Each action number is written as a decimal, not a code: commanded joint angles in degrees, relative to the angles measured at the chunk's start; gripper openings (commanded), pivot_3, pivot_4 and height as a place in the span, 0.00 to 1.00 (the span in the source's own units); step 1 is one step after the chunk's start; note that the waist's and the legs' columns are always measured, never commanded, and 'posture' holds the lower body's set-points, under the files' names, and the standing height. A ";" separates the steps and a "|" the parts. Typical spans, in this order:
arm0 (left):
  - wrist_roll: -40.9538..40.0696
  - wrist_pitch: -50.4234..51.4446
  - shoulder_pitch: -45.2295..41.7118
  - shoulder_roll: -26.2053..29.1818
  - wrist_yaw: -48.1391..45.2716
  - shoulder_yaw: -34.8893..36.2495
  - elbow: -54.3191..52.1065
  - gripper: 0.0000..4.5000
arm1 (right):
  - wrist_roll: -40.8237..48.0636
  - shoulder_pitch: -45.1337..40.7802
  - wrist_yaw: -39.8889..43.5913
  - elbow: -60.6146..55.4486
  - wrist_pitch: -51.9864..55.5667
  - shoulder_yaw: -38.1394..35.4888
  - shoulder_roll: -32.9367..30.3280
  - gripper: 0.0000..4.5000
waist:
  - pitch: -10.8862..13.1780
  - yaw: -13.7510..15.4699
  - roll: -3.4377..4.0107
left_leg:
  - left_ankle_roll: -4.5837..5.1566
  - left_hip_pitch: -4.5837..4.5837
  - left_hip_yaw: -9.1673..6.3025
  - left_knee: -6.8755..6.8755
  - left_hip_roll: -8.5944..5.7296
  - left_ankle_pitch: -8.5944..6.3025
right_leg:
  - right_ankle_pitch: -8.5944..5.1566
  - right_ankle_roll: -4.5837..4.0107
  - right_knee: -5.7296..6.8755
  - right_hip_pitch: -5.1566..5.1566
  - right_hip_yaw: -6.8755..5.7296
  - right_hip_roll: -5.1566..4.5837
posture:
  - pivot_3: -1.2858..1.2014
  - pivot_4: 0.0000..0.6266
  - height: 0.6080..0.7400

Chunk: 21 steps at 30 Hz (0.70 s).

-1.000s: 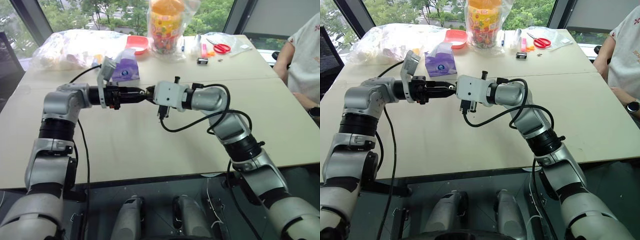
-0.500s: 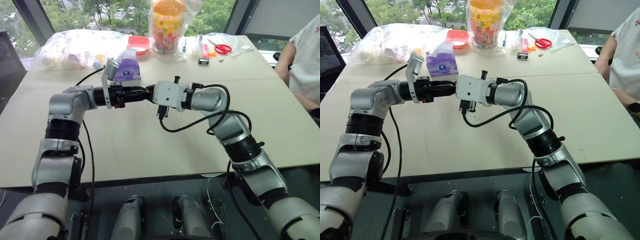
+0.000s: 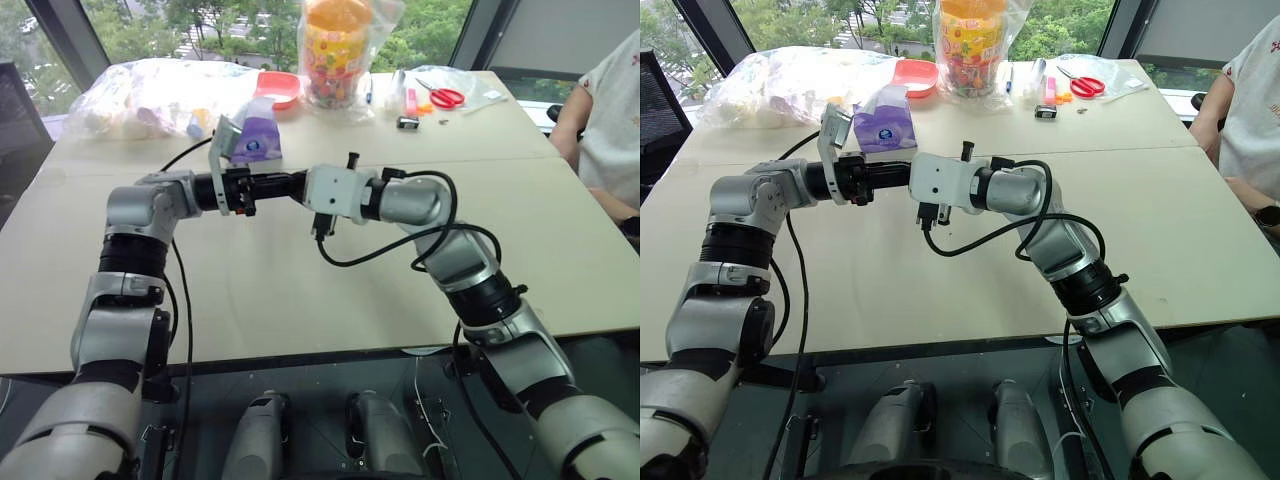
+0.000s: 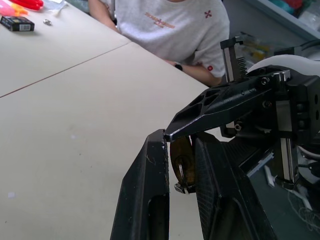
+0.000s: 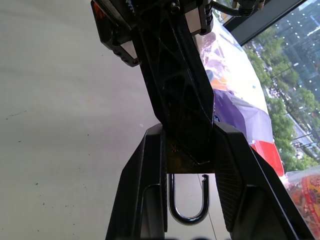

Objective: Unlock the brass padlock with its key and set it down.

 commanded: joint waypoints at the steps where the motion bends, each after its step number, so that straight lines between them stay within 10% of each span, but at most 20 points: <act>1: 0.25 -1.22 0.01 1.26 -0.34 0.56 -2.17 0.04 | 1.50 -0.32 0.40 -2.67 1.32 -1.97 -0.41 0.47 | 0.00 -0.05 0.00 | 0.00 0.00 0.00 0.00 0.00 0.00 | 0.00 0.00 0.00 0.00 0.00 0.00 | 0.52 0.24 1.00; 6: -1.03 -0.64 1.25 1.76 0.08 2.17 -3.68 0.04 | 3.38 4.18 1.90 -9.23 8.04 -5.34 -4.60 0.99 | 0.00 0.18 0.00 | 0.00 -0.01 -0.01 0.00 0.02 0.00 | 0.00 0.00 -0.02 0.00 0.00 -0.04 | 0.52 0.24 1.00; 21: -7.34 2.45 4.08 2.91 -2.38 4.43 -13.61 0.04 | 17.72 4.87 -7.69 -14.83 26.29 -17.69 1.58 0.99 | 0.00 0.04 0.00 | 0.00 0.01 -0.29 0.00 0.04 0.00 | 0.00 -0.03 0.01 0.02 0.00 -0.05 | 0.52 0.24 1.00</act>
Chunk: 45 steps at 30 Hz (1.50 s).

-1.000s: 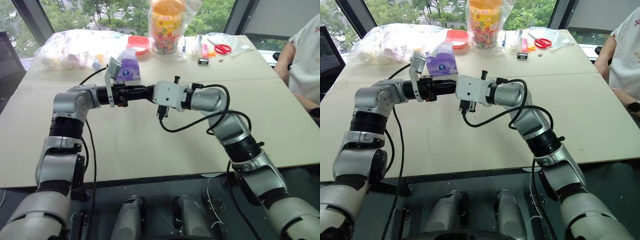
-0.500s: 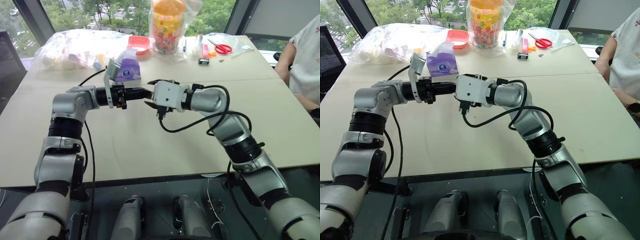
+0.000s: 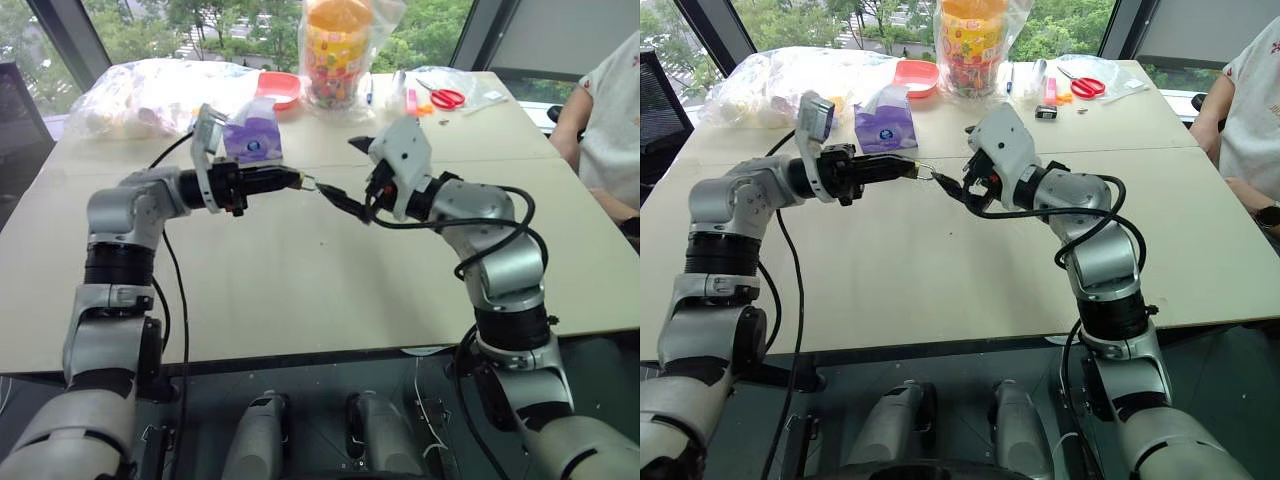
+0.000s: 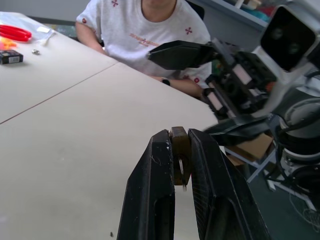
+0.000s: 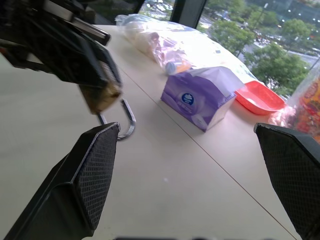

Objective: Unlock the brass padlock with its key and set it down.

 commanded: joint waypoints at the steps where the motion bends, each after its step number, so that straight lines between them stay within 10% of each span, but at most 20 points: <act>1: -2.55 1.22 0.08 0.72 -0.51 1.41 -3.82 0.04 | 0.74 -2.48 -1.66 0.52 -1.36 -0.66 -0.40 0.99 | 0.00 0.03 0.00 | 0.00 0.00 0.00 0.00 0.00 0.00 | 0.00 0.00 0.00 0.00 0.00 0.00 | 0.52 0.24 1.00; 45: -5.71 2.13 1.80 2.15 1.20 1.89 -7.40 0.04 | 7.01 -1.49 1.05 3.93 -1.09 5.24 -1.51 0.99 | 0.00 -0.02 0.00 | 0.00 -0.01 -0.03 -0.02 0.00 0.00 | 0.00 0.01 -0.01 0.00 0.00 0.03 | 0.52 0.24 1.00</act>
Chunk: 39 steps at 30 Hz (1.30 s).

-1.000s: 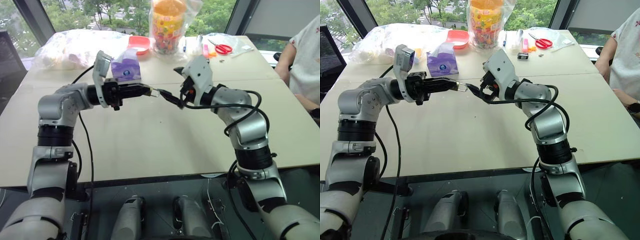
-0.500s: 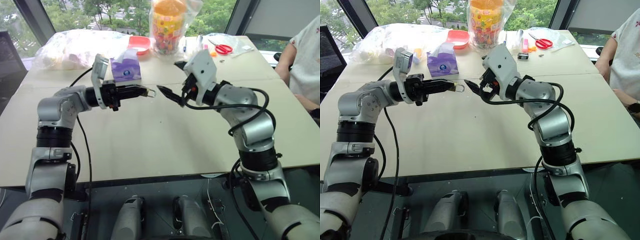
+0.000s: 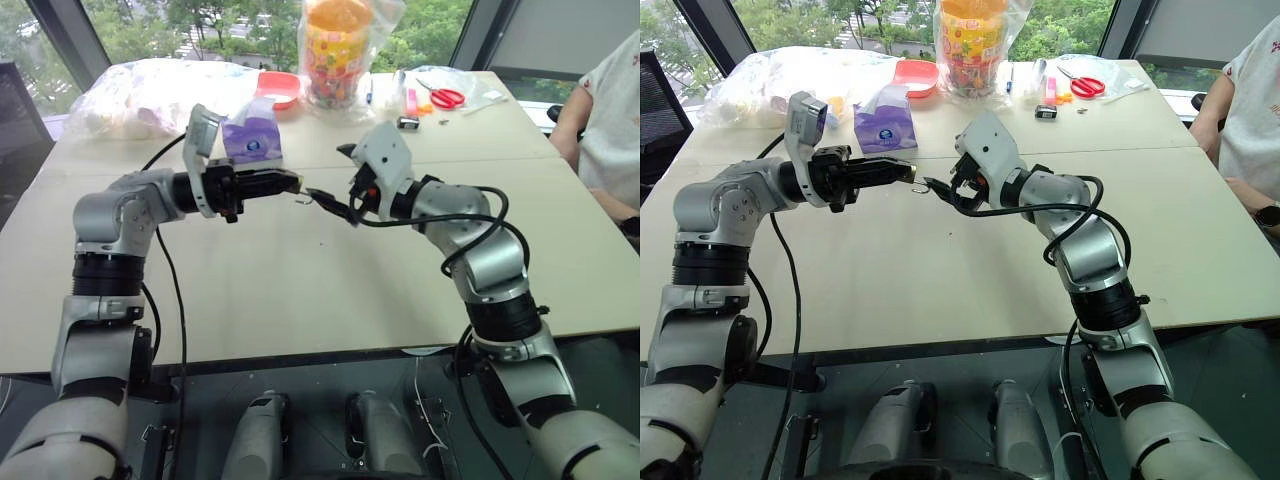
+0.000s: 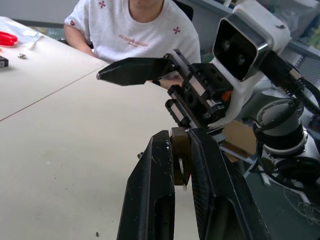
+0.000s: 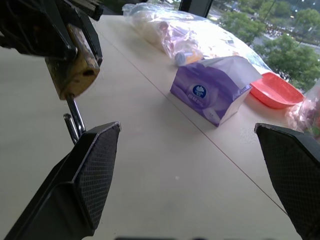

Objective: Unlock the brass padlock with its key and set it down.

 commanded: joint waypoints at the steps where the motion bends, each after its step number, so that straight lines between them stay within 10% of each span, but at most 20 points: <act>1: -1.87 -0.32 -0.48 0.49 -0.32 1.89 -2.15 0.04 | 3.72 -0.15 2.87 -1.48 2.49 -0.48 -0.02 0.99 | 0.00 0.01 0.00 | 0.00 0.00 0.00 0.00 0.00 0.00 | 0.00 0.00 0.00 0.00 0.00 0.00 | 0.52 0.24 1.00; 13: 1.41 -1.65 -0.76 -7.05 6.75 -0.92 5.22 0.04 | -1.35 5.09 4.64 -3.88 0.43 -0.33 -13.27 0.99 | 0.00 0.75 0.00 | 0.01 -0.02 -0.01 0.04 -0.03 -0.01 | -0.02 -0.03 -0.09 0.06 -0.01 -0.03 | 0.52 0.24 1.00; 25: 11.19 -8.78 -8.53 -23.35 16.71 -2.36 36.42 0.04 | -0.27 15.47 6.56 -22.15 13.52 0.58 -24.93 0.99 | 0.02 1.23 -0.05 | 0.18 -0.04 -0.01 0.23 -0.02 -0.12 | -0.10 -0.18 -0.06 0.03 -0.06 0.04 | 0.52 0.24 1.00; 33: 14.36 -10.61 -11.75 -23.27 14.07 -2.44 41.42 0.76 | 0.02 15.71 4.08 -23.84 16.86 0.82 -23.53 1.00 | 0.02 1.57 -0.05 | 0.24 -0.19 -0.01 0.28 -0.02 -0.16 | -0.09 -0.12 -0.15 0.03 -0.06 -0.08 | 0.52 0.24 1.00; 39: 21.35 -19.18 -4.65 -14.05 17.97 -4.64 24.96 0.76 | 2.43 18.46 1.35 -23.69 17.99 -3.70 -19.97 1.00 | 0.02 1.00 -0.05 | 0.25 -0.16 0.01 0.32 0.05 -0.18 | -0.08 -0.17 -0.12 0.02 -0.04 -0.08 | 0.52 0.24 1.00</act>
